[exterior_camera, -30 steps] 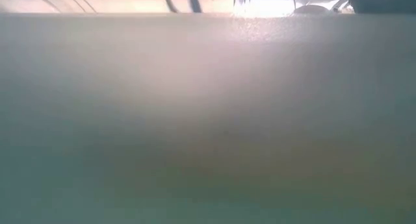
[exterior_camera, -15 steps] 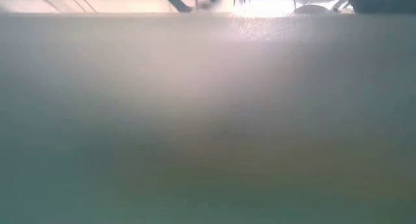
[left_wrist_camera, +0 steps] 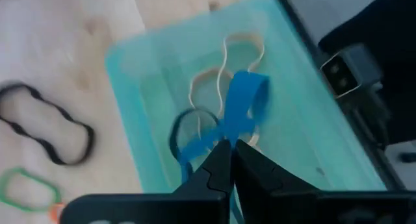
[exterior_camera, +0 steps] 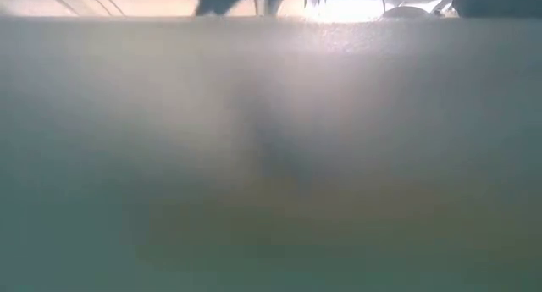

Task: Pick and place rubber bands into bin
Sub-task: Put the top large blue rubberband into the green bin

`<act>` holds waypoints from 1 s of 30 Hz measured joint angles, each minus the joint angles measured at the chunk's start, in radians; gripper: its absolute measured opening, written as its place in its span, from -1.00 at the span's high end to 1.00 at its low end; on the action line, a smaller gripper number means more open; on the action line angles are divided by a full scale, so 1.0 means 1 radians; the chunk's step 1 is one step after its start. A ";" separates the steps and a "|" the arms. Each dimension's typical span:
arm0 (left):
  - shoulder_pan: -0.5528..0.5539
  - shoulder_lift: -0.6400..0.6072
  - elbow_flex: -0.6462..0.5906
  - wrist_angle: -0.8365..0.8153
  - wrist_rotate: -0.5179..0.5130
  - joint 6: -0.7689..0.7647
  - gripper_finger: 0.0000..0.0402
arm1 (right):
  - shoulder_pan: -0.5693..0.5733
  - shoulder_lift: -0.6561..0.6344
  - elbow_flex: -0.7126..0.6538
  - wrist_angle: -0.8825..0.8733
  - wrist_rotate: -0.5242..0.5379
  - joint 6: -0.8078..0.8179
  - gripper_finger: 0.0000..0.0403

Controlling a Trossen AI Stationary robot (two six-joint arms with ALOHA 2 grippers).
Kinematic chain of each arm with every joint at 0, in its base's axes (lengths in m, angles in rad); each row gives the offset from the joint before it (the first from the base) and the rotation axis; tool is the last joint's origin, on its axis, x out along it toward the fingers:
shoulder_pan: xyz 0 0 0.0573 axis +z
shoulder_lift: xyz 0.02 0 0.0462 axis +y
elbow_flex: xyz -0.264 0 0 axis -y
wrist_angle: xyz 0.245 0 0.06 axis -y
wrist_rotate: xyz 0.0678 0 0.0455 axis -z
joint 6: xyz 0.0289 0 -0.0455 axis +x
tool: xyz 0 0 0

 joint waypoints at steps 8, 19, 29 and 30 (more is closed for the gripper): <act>0.006 0.132 0.000 0.011 0.053 -0.082 0.92 | 0.000 0.000 0.000 0.000 0.000 0.000 0.30; 0.012 0.200 0.000 0.016 0.121 -0.139 0.88 | 0.000 0.000 0.000 -0.001 0.000 0.000 0.30; 0.012 0.194 0.000 0.016 0.131 -0.153 0.81 | 0.000 0.000 0.000 -0.001 0.000 0.000 0.30; 0.012 0.194 0.000 0.016 0.131 -0.153 0.83 | 0.000 0.000 0.000 -0.001 0.000 0.000 0.30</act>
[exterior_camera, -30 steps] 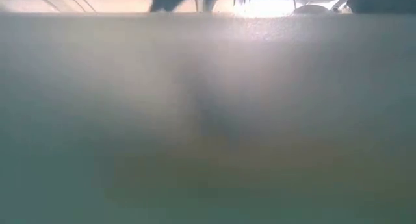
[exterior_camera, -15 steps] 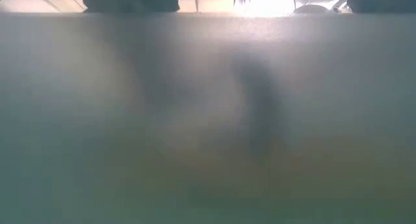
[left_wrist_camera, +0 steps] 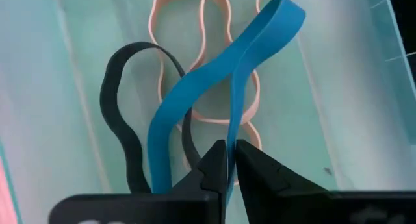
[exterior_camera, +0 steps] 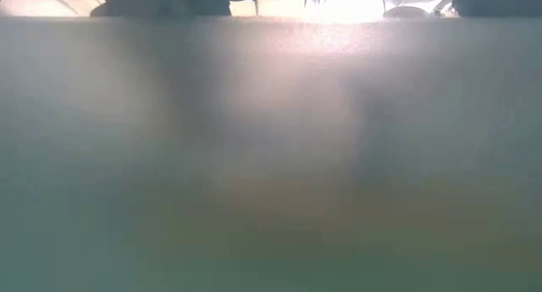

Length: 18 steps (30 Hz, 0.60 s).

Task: Pick and place rubber bands into bin
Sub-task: Put the top large blue rubberband into the green bin, then put the top large black rubberband into the green bin

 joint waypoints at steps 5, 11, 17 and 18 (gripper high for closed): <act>0.000 0.000 0.000 0.000 -0.013 0.001 0.89 | 0.000 0.000 0.000 0.000 0.000 0.000 0.30; 0.001 0.000 0.000 -0.001 -0.027 -0.003 0.90 | 0.000 0.000 0.000 0.000 0.000 0.000 0.30; 0.003 0.000 0.000 -0.002 -0.026 -0.003 0.74 | 0.000 0.000 0.000 0.000 0.000 0.000 0.30; 0.005 0.000 0.000 -0.002 -0.026 -0.004 0.69 | 0.000 0.000 0.000 0.000 0.000 0.000 0.30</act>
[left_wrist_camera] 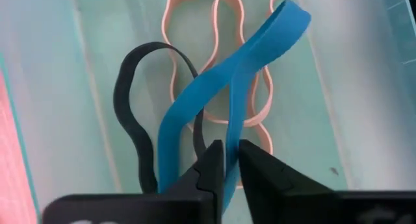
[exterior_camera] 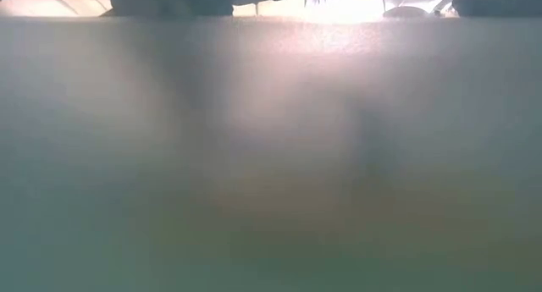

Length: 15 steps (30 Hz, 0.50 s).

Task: Pick and place rubber bands into bin
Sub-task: Put the top large black rubberband into the green bin

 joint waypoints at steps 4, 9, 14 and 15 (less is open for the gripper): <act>0.008 -0.018 0.000 -0.024 0.001 -0.006 0.43 | 0.000 0.000 0.000 0.000 0.000 0.000 0.30; 0.020 -0.079 0.000 -0.093 0.001 0.010 0.16 | 0.000 0.000 0.000 0.000 0.000 0.000 0.30; 0.042 -0.195 0.001 -0.151 0.000 0.039 0.00 | 0.000 0.000 0.000 0.007 0.000 0.000 0.30; 0.048 -0.219 0.001 -0.165 0.000 0.053 -0.02 | 0.000 0.000 0.000 0.009 0.000 0.000 0.30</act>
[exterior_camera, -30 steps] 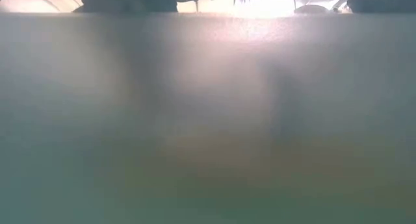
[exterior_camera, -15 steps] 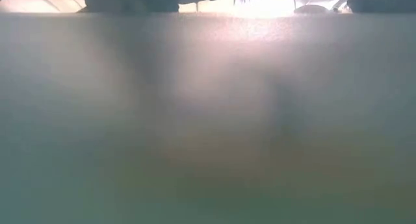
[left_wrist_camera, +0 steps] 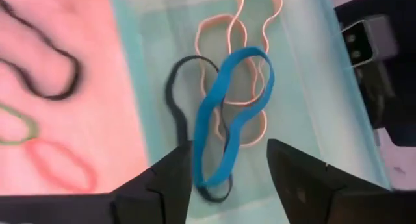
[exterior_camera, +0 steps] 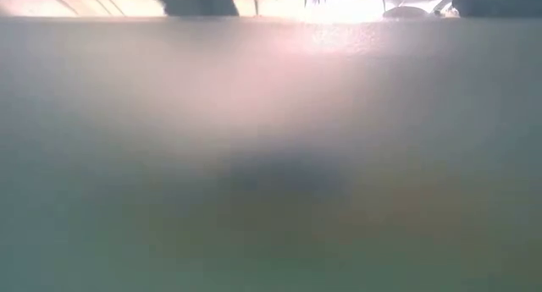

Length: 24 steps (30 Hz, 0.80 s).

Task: Pick and place rubber bands into bin
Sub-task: Put the top large black rubberband into the green bin

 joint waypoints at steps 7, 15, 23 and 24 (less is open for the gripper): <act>0.050 -0.207 0.000 -0.085 -0.010 0.104 -0.07 | 0.000 0.000 0.000 0.118 0.000 -0.010 0.30; 0.086 -0.421 0.000 -0.167 -0.090 0.137 -0.07 | -0.008 0.000 0.000 0.352 0.027 -0.263 0.30; 0.085 -0.610 -0.061 -0.210 -0.166 0.161 -0.04 | -0.071 0.000 0.061 0.301 0.031 -0.257 0.30; 0.085 -0.641 -0.084 -0.208 -0.188 0.155 -0.04 | -0.080 0.000 0.083 0.260 0.031 -0.256 0.30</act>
